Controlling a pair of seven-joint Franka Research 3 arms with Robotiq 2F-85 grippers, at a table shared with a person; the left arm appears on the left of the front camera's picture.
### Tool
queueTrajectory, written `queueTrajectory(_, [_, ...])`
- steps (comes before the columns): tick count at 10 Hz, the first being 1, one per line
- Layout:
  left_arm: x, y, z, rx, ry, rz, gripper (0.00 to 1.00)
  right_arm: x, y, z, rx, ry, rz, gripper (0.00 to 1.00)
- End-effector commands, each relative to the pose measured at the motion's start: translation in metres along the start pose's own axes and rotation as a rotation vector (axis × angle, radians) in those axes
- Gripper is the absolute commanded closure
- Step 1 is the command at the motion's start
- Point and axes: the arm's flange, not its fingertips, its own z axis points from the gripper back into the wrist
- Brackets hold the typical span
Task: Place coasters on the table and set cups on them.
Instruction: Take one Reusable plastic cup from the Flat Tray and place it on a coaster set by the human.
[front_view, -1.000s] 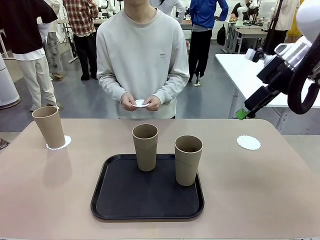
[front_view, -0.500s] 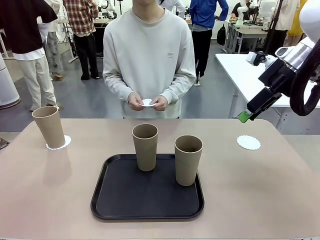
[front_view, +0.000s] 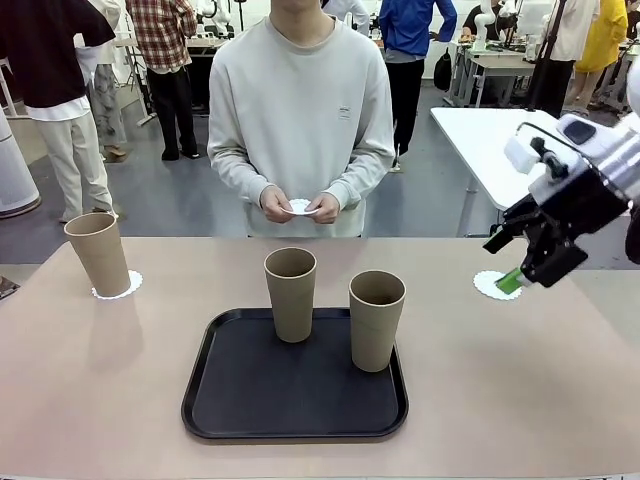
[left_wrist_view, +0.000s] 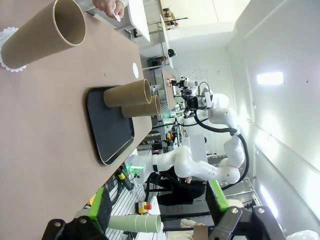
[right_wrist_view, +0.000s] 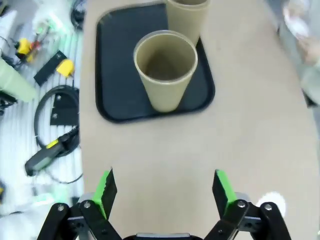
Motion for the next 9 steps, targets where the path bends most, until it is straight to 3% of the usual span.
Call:
queueTrajectory(1, [-0.001,-0.002,0.001,-0.006,-0.005,0.004,0.0,-0.039,-0.018,-0.026,0.078,-0.322,0.122,0.0])
queueTrajectory(3, [-0.001,-0.002,0.001,-0.006,-0.005,0.004,0.0,-0.048,-0.028,-0.048,0.042,-0.43,0.106,0.0])
queueTrajectory(6, [-0.001,-0.002,0.001,-0.006,-0.005,0.004,0.0,-0.047,-0.036,-0.076,0.063,-0.432,-0.008,0.0])
queueTrajectory(7, [-0.001,-0.002,0.001,-0.006,-0.005,0.004,0.0,-0.052,-0.028,-0.058,0.027,-0.452,0.063,0.0])
queueTrajectory(9, [-0.001,-0.002,0.001,-0.006,-0.005,0.004,0.0,-0.052,-0.028,-0.058,0.027,-0.452,0.063,0.0])
